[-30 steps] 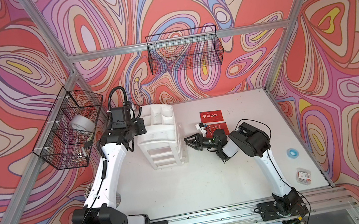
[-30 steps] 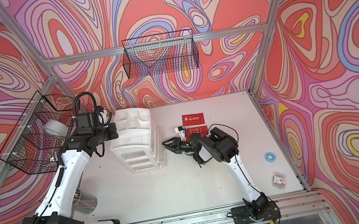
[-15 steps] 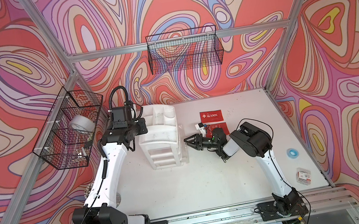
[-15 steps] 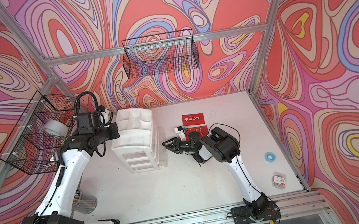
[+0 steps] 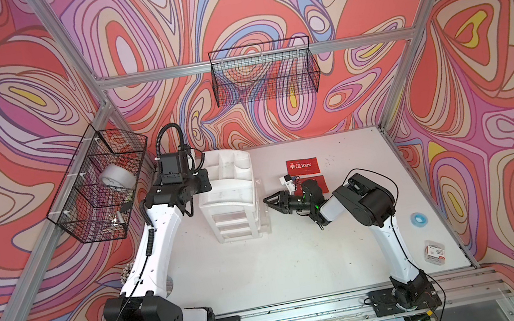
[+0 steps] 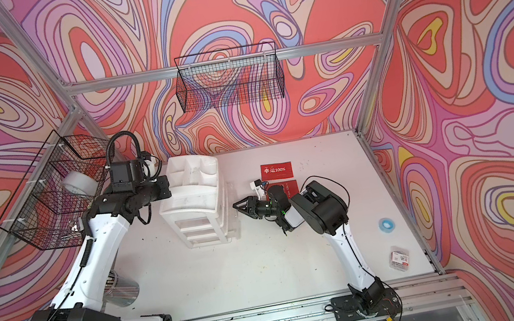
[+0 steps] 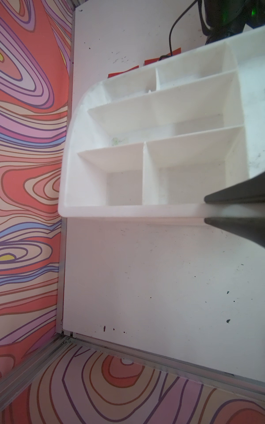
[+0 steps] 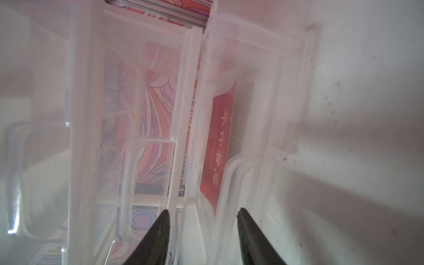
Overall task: Take the postcards out of the drawer
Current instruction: Open the drawer in the storage box.
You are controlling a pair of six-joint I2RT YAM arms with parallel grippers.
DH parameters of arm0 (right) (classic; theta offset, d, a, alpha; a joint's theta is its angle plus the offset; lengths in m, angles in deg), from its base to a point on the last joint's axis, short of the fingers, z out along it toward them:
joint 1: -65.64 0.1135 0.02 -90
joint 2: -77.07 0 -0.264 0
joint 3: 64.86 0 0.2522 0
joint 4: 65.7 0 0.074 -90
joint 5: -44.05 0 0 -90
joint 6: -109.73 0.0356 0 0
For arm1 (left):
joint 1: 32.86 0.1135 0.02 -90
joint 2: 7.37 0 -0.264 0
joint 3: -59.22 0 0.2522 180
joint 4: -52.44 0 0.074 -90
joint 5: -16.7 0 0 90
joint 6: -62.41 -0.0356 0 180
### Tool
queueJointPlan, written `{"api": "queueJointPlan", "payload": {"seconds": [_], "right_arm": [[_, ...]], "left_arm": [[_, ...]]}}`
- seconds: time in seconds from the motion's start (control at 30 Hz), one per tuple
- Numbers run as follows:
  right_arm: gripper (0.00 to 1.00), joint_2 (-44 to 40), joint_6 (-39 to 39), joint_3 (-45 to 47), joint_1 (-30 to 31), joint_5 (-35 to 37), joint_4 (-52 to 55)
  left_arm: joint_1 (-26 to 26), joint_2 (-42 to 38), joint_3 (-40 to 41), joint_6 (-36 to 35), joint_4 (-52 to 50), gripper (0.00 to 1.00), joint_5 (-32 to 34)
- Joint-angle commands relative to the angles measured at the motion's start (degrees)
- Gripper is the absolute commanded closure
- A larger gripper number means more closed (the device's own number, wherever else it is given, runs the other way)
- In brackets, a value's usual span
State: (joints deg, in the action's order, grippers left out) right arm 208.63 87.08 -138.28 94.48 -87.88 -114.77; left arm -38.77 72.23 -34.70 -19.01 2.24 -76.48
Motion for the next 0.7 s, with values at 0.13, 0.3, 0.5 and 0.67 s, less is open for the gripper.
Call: {"api": "queueJointPlan", "payload": {"seconds": [0.13,0.3,0.5,0.67], "right_arm": [[0.56,-2.63,-2.3,1.07,0.15,1.24,1.83],[0.59,-3.01,-2.79,0.87,0.11,1.02,2.68],[0.59,-4.01,-3.69,1.23,0.09,1.11,3.58],[0.59,-4.63,-3.7,2.13,0.09,1.15,3.17]], "left_arm": [[0.44,2.31,0.79,-0.94,-6.36,1.0,2.45],[0.46,2.32,0.8,-0.93,-6.35,1.0,2.34],[0.47,2.15,0.87,-0.93,-6.31,1.0,2.49],[0.46,2.15,0.88,-0.93,-6.37,1.0,2.55]]}}
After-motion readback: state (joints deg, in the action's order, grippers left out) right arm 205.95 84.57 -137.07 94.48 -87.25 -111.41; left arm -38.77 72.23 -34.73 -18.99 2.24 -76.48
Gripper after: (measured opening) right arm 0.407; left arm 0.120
